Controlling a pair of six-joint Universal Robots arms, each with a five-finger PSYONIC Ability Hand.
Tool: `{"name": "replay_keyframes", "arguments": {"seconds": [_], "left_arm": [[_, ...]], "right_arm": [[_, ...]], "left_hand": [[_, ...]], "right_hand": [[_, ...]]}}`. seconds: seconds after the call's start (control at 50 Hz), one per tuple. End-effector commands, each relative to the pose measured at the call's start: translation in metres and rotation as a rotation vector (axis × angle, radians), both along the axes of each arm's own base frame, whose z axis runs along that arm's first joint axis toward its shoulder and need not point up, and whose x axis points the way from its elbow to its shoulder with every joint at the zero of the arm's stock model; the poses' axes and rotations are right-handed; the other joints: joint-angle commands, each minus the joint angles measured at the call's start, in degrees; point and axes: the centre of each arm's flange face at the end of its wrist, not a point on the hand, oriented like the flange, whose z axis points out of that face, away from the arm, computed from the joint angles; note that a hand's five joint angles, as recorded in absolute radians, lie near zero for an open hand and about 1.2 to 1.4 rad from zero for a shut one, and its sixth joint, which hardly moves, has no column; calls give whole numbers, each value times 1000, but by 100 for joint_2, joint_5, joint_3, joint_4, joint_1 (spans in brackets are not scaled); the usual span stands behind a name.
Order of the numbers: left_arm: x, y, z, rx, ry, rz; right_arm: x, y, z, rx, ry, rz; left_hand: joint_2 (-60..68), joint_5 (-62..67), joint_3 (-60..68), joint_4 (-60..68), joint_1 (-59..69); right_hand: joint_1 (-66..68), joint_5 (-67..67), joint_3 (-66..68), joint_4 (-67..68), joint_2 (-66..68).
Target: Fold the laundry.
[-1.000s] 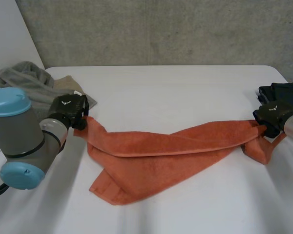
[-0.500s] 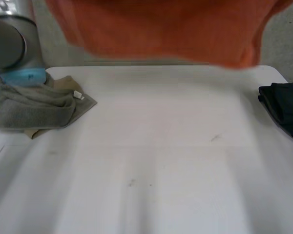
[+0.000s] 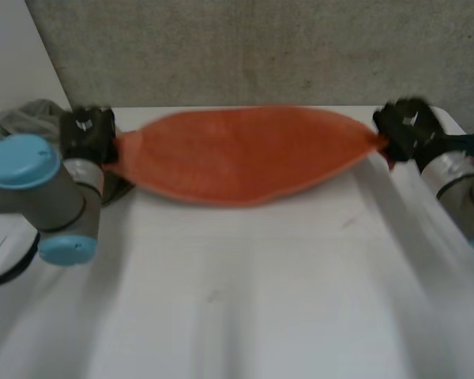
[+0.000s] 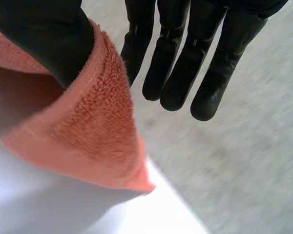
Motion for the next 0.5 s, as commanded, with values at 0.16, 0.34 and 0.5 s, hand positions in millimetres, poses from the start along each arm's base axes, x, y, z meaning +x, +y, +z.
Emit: {"name": "replay_keyframes", "arguments": {"seconds": [0.16,0.34,0.5], "left_arm": [[32,54,-11,358,-162,31],[56,137,17,508,-501,-88],[73,177,28,585,-711,-155]], "right_arm": [[-13,75,-8,341,437,36],[-50,138,33,627,606,-48],[-70,161,46,676,726,-22]], "left_hand": [[1129,1310,1161,1110,1738],[1129,1310,1161,1110,1738],[1129,1310,1161,1110,1738]], "right_hand": [[2329,1335,1231,1195,1298],[2329,1335,1231,1195,1298],[2329,1335,1231,1195,1298]]}}
